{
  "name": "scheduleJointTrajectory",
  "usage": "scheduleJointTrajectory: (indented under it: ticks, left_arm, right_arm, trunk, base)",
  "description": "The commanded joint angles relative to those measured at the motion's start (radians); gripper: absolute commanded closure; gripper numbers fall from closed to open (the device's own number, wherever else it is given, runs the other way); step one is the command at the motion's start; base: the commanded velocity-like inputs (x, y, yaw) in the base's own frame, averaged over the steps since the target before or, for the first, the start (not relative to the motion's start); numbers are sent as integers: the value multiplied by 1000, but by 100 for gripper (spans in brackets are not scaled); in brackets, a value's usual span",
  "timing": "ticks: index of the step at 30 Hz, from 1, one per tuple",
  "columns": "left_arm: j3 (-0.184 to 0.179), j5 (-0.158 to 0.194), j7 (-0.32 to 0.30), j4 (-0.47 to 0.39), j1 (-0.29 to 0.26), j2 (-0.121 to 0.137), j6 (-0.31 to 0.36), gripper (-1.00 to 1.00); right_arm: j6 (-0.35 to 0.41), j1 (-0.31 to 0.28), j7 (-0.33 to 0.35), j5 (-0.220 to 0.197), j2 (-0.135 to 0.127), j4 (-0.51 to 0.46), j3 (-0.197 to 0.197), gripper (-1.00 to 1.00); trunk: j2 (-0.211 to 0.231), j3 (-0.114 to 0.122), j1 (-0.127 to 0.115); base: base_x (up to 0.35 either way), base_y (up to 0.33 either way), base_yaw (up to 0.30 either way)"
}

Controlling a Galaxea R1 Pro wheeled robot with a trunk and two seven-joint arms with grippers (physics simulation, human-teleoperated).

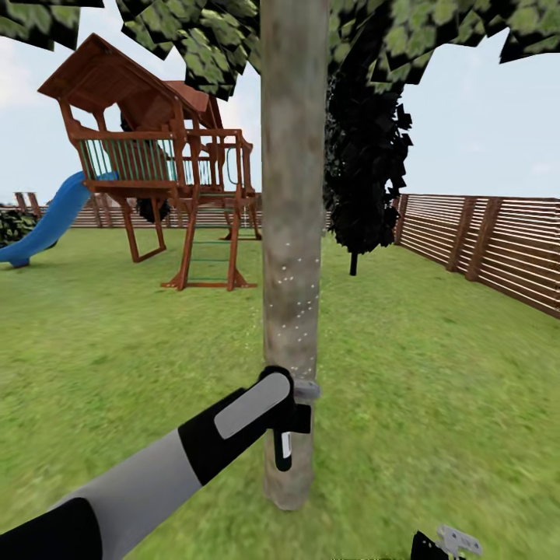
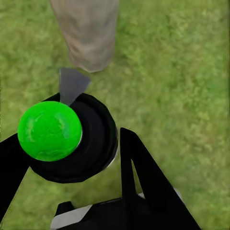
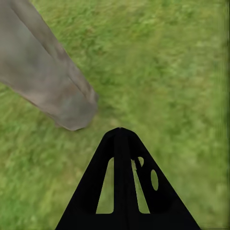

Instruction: In the garden, pick up the pesticide atomizer on the floor and spray pesticide onto both trees until each tree trunk is fully covered.

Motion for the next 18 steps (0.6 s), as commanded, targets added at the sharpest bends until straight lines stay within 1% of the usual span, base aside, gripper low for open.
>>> scheduleJointTrajectory:
  ticks: [1,4,6,13,18]
  left_arm:
    - [0,0,1,8,1,0,7,100]
    - [0,-10,-25,23,4,2,6,100]
    - [-1,-15,-38,38,4,2,6,100]
    - [-1,-18,-50,51,5,3,6,100]
    - [-1,-18,-50,54,5,3,6,100]
  right_arm:
    - [-1,-1,8,-10,0,1,-3,100]
    - [-2,-1,8,-10,0,0,-3,100]
    - [-3,-1,9,-10,0,0,-3,100]
    - [-3,-1,11,-10,0,0,-3,100]
    - [-2,-1,11,-10,0,0,-3,100]
  trunk:
    - [-2,-1,0]
    - [-2,0,0]
    - [-2,1,0]
    - [-2,1,0]
    - [-2,1,0]
  base:
    - [0,248,-273]
    - [0,232,-256]
    - [0,299,-102]
    - [0,329,-26]
    - [31,340,-186]
